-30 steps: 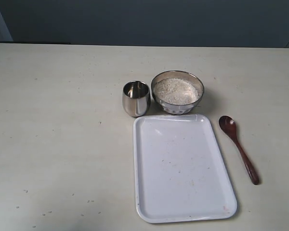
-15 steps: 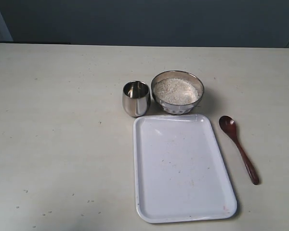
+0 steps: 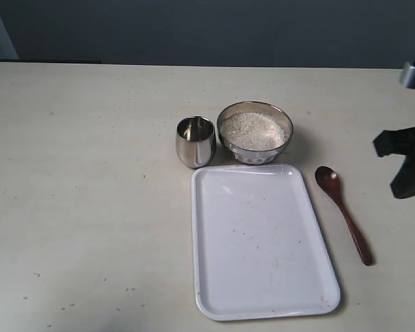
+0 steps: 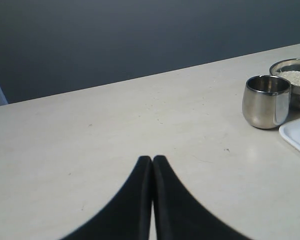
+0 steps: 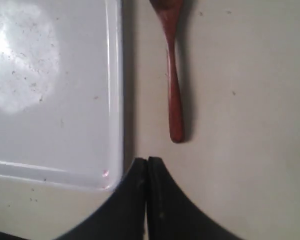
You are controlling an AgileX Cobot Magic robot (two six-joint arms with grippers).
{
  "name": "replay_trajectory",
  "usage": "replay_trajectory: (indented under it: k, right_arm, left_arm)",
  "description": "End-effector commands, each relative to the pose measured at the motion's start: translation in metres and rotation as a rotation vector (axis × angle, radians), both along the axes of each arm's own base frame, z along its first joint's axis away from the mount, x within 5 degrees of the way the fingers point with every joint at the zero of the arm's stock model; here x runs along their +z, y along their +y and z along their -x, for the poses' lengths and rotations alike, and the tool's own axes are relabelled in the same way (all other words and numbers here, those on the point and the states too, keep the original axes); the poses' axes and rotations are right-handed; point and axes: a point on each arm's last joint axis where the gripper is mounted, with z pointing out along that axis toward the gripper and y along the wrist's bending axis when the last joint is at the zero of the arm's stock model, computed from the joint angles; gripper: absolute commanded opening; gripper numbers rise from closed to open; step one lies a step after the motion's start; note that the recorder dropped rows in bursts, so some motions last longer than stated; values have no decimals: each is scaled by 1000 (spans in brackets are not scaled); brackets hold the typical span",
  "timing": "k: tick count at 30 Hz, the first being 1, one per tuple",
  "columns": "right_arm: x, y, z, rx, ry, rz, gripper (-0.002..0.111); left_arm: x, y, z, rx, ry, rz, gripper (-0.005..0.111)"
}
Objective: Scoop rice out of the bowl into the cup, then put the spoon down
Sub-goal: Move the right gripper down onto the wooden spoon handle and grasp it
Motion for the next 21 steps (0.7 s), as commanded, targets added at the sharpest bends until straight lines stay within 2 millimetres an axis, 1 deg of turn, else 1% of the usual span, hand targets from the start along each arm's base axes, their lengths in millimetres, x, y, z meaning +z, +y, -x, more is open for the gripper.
replay_trajectory:
  k: [1, 5, 9, 11, 13, 16, 18, 19, 21]
  right_arm:
    - [-20, 18, -18, 29, -24, 5, 0]
    - [-44, 25, -30, 33, 16, 20, 0]
    - [-70, 30, -34, 109, 83, 102, 1]
    - [-80, 33, -34, 148, 110, 138, 6]
    - [-89, 35, -35, 168, 140, 158, 15]
    - [-97, 35, -35, 171, 168, 165, 31]
    - [-99, 35, -37, 173, 163, 171, 38]
    - [-100, 35, -38, 175, 156, 174, 40]
    - [-101, 34, -39, 182, 144, 185, 41]
  left_arm:
    - [2, 0, 0, -2, -16, 12, 1]
    - [2, 0, 0, -2, -16, 12, 1]
    - [2, 0, 0, -2, -16, 12, 1]
    - [2, 0, 0, -2, -16, 12, 1]
    - [2, 0, 0, -2, -16, 12, 1]
    - [2, 0, 0, -2, -16, 12, 1]
    - [2, 0, 0, -2, -16, 12, 1]
    - [2, 0, 0, -2, -16, 12, 1]
    - [2, 0, 0, -2, -16, 12, 1]
